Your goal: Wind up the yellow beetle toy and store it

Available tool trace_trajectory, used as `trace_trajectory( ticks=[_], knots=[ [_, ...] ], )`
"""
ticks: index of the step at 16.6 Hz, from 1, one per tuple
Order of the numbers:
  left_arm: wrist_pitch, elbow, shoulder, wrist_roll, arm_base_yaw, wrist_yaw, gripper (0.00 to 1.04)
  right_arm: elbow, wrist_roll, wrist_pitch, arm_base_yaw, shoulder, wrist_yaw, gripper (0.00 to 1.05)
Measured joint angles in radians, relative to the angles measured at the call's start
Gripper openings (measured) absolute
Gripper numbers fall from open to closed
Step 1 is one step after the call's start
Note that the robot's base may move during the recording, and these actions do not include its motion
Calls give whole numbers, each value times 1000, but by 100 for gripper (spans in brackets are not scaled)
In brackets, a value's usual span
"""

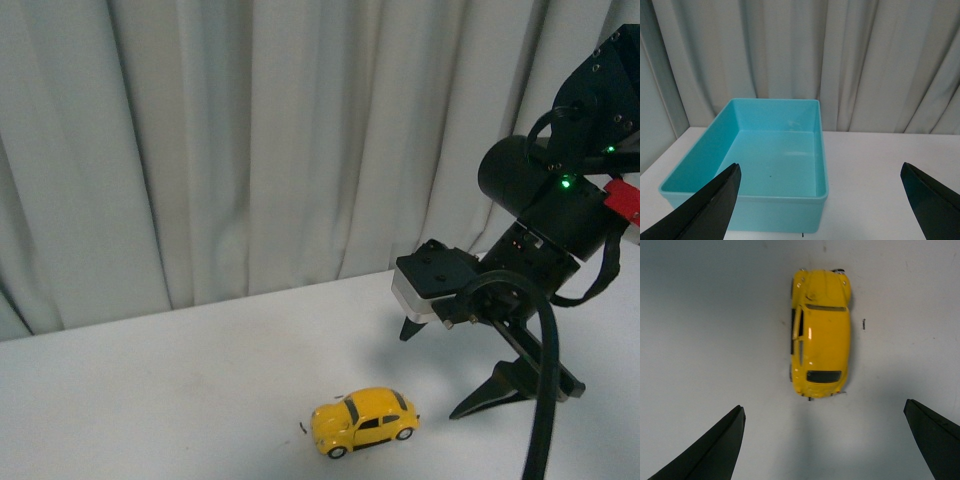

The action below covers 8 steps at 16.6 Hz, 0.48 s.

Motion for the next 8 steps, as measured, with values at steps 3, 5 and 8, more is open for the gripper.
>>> trace_trajectory(
  ticks=[3,5,8],
  knots=[
    [0,0,0,0,0,0,98,83,-26,37,14,95,32,98],
    [0,0,0,0,0,0,98,138,-31,27,29,147,50,98],
    [0,0,0,0,0,0,98,161,-33,51,82,188,63,98]
  ],
)
